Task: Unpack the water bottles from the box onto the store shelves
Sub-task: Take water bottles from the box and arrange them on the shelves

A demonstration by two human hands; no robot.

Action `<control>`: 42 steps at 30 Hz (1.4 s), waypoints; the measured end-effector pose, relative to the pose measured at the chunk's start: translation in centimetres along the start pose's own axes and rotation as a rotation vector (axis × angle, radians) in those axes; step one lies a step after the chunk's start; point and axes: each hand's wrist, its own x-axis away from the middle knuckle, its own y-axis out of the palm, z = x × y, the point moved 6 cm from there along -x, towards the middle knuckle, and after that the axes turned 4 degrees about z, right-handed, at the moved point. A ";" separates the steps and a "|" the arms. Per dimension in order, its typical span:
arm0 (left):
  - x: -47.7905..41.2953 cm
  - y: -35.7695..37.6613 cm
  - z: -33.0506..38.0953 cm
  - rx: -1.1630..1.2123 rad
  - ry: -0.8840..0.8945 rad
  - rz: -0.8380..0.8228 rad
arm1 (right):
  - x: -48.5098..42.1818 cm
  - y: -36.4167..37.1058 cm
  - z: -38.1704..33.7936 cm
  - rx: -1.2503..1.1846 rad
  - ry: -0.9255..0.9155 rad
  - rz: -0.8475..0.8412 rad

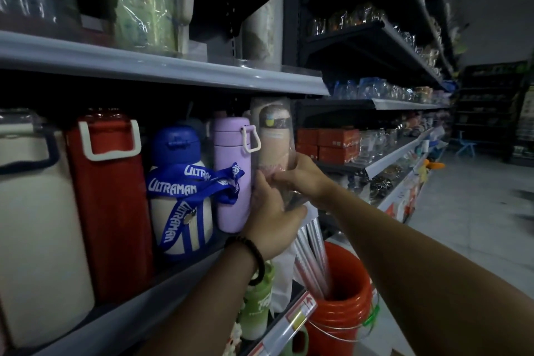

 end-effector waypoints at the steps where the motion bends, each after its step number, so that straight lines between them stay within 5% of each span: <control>1: -0.2 0.2 -0.1 -0.005 -0.003 0.019 | 0.0 0.1 -0.1 -0.031 0.008 -0.033; 11: -0.1 1.8 -1.1 -0.004 -0.122 0.000 | 0.1 0.4 0.1 -0.123 0.015 -0.092; 23: 1.9 2.1 -0.2 0.126 -0.120 -0.115 | -0.2 -0.4 -0.8 -0.013 0.003 0.086; 33: 3.9 -1.3 -1.0 0.065 -0.005 0.104 | 0.0 -1.8 -2.0 0.040 -0.063 -0.164; 42: 4.4 -1.5 -1.2 0.090 -0.104 0.100 | 0.6 -0.5 -2.2 -0.012 0.025 -0.086</control>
